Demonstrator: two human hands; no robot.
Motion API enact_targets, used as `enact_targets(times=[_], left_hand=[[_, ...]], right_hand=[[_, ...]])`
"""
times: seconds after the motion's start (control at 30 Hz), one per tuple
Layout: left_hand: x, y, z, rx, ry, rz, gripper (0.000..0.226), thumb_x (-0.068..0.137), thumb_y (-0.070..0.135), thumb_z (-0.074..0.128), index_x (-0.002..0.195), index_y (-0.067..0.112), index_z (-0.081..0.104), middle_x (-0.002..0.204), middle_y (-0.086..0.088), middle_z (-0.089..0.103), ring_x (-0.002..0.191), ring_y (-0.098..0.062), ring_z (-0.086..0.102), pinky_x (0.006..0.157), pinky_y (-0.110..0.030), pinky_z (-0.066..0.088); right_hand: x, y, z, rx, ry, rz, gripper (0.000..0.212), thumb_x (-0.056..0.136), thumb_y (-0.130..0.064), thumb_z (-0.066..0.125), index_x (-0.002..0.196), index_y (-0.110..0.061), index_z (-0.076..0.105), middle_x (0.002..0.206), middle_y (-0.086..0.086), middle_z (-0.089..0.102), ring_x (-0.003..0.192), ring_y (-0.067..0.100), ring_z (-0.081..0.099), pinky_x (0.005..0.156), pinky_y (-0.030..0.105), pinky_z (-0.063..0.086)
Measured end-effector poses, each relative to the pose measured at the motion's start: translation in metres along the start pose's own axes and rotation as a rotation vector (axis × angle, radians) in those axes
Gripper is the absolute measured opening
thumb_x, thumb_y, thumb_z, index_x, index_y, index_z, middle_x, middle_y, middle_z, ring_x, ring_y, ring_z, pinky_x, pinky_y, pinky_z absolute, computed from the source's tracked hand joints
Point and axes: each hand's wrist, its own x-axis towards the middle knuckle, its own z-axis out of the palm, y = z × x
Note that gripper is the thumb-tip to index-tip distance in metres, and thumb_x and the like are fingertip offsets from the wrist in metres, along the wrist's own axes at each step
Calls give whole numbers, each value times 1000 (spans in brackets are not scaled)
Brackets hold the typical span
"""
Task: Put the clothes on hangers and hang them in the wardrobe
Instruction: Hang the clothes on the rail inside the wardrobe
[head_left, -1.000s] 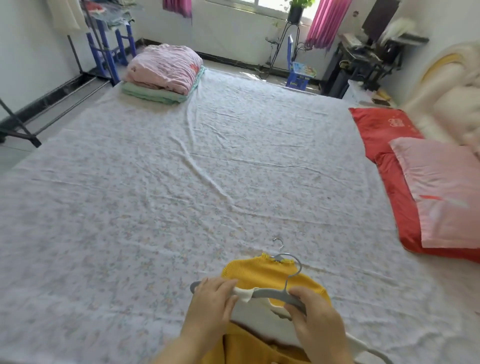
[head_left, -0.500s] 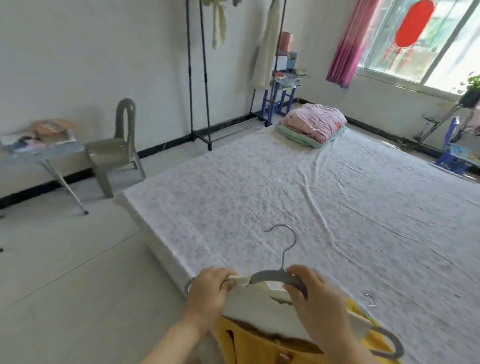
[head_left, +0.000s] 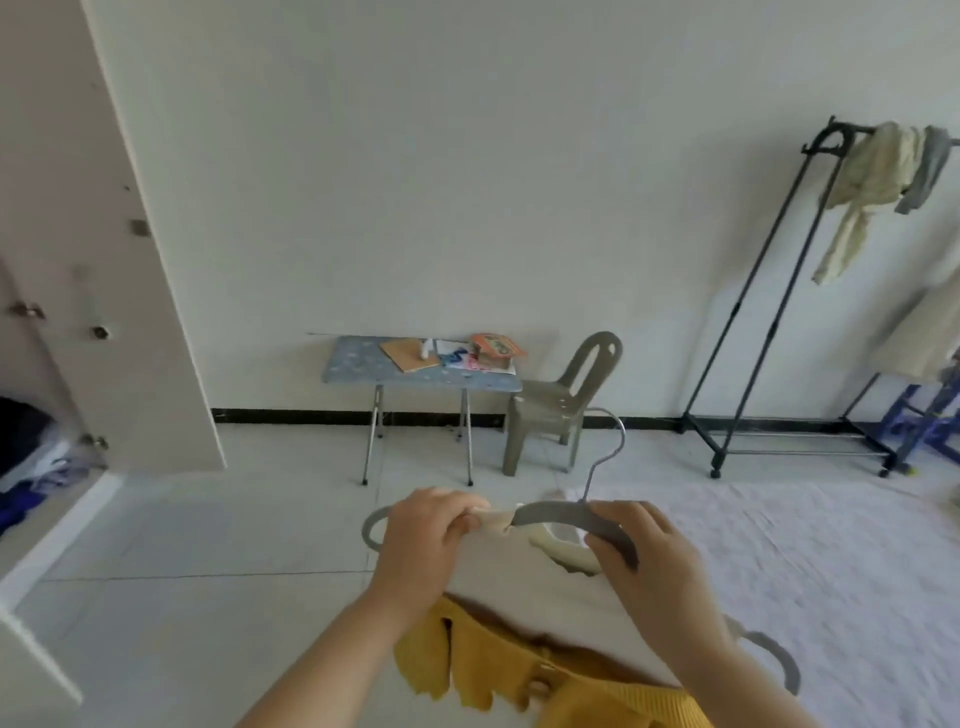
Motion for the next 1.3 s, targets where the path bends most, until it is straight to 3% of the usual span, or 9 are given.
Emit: enact_targets(times=[0.07,0.17,0.27,0.37,0.47,0.53,0.77,0.93,1.3], left_hand=[[26,-30,-41,51,56,-15,20,93,18,50,98,25,68,91,13,61,87,-2,48,77,-7,31],[60,-72,-99,106,147,-46,18,91,17,53,98,23,69,90,9,64,84,-4,50,75,-6,32],[92,-112,-149,143,222,-97,18,90,16,55,98,22,70,88,10,63,85,-7,54,77,-17,39],[120,-153,-190,233,306,-148,18,90,19,56,101,23,69,94,8,65,90,-8,55,82,-23,41],[144,-192,-224,310,389,-201,18,90,22,56,103,21,69,96,6,65,91,-9,55,79,-19,37],[159,-216,-244,367,447,-245,19,90,22,56,104,19,68,97,5,65,93,-9,54,77,-16,32],[210,-282,-308,526,646,-437,21,92,22,53,108,21,66,100,9,62,92,-3,49,71,-9,26],[224,-332,-346,598,794,-555,23,92,21,52,112,23,64,105,8,62,100,-9,53,87,-24,42],[270,-498,-454,675,888,-543,31,94,24,49,125,26,55,123,11,57,104,8,40,91,-8,25]], right_hand=[[43,-31,30,34,8,-78,27,82,-14,68,106,-26,62,89,-26,47,69,-13,47,64,2,40],[101,-75,70,34,-6,-214,31,79,-13,71,108,-23,64,89,-19,49,64,-6,48,50,4,35],[159,-117,108,83,-25,-340,31,79,-12,71,108,-18,65,91,-14,53,70,5,55,62,7,39],[213,-157,146,84,22,-487,33,74,-10,75,106,-16,67,88,-5,63,67,8,54,58,3,32],[270,-192,186,95,57,-664,34,70,-9,78,102,-14,67,83,2,66,61,16,60,53,3,29],[307,-214,214,127,59,-765,33,72,-10,78,102,-13,67,83,2,66,60,19,62,45,11,36],[418,-290,299,237,72,-1051,32,71,-13,79,100,-16,68,81,-1,67,53,17,62,37,24,43],[467,-352,357,335,73,-1151,32,67,-13,82,96,-17,70,80,-2,68,53,18,63,33,28,46],[561,-503,507,349,-89,-1194,28,82,-20,68,111,-19,66,96,1,68,69,27,66,50,40,52]])
